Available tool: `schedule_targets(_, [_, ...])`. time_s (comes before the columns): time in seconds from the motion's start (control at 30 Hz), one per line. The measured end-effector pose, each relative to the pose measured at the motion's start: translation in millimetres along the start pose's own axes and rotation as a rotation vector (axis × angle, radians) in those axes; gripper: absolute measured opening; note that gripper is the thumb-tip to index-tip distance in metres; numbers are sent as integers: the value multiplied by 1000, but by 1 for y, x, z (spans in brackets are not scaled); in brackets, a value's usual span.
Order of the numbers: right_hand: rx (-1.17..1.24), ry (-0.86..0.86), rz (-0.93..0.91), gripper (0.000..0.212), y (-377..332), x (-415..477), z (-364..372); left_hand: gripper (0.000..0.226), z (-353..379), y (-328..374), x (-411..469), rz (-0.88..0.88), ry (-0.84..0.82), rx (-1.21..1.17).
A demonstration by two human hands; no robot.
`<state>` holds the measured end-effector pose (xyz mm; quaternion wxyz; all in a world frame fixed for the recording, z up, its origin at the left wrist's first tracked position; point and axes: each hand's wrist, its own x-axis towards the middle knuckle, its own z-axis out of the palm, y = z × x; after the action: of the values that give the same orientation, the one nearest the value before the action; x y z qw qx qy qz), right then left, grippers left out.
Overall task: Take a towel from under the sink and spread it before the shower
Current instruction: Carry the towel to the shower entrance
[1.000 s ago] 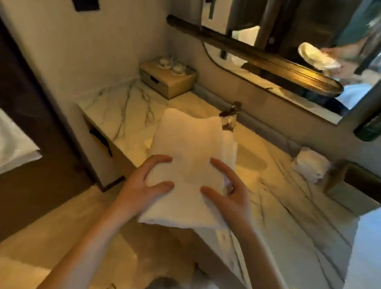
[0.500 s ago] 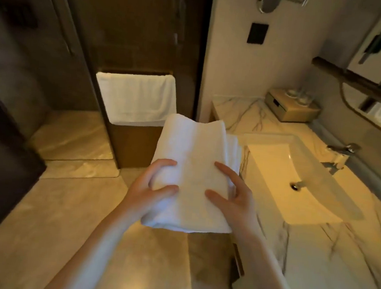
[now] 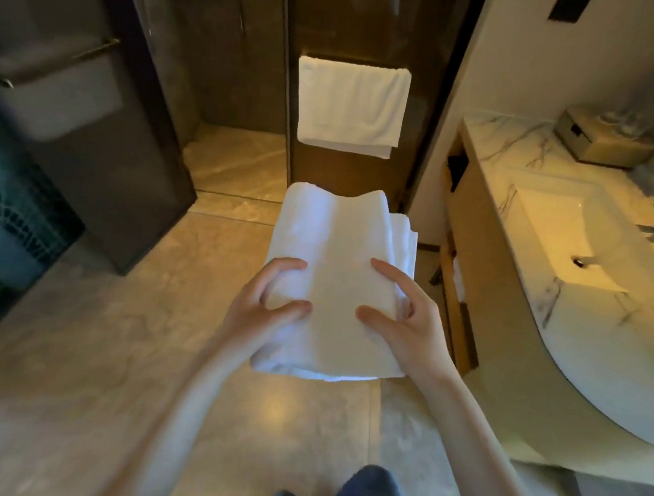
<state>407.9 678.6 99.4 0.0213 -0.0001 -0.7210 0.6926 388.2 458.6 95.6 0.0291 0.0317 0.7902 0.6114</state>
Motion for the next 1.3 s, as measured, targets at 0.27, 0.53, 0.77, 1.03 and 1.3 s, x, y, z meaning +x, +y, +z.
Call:
schedule_targets(0.27, [-48,-195,-69,59,-5,-104,27,50,-14,-8,-152,-60,249,-25])
schedule_targets(0.53, [-70,-372,-42,60,6,-218,21,46,17,-11,-307,-94,352,-53])
schedule_targets(0.77, [-46,-475,-14,61,10,-292,43,46,12,-18,-405,-116,471,-75])
schedule_targets(1.03, [-57,-602,-20,62,13,-341,113,47,-35,-36,-483,-101,582,-186])
schedule_targets(1.3, [-58,-640,-26,62,22,-380,248,45,-157,-79,-538,-156,613,-89])
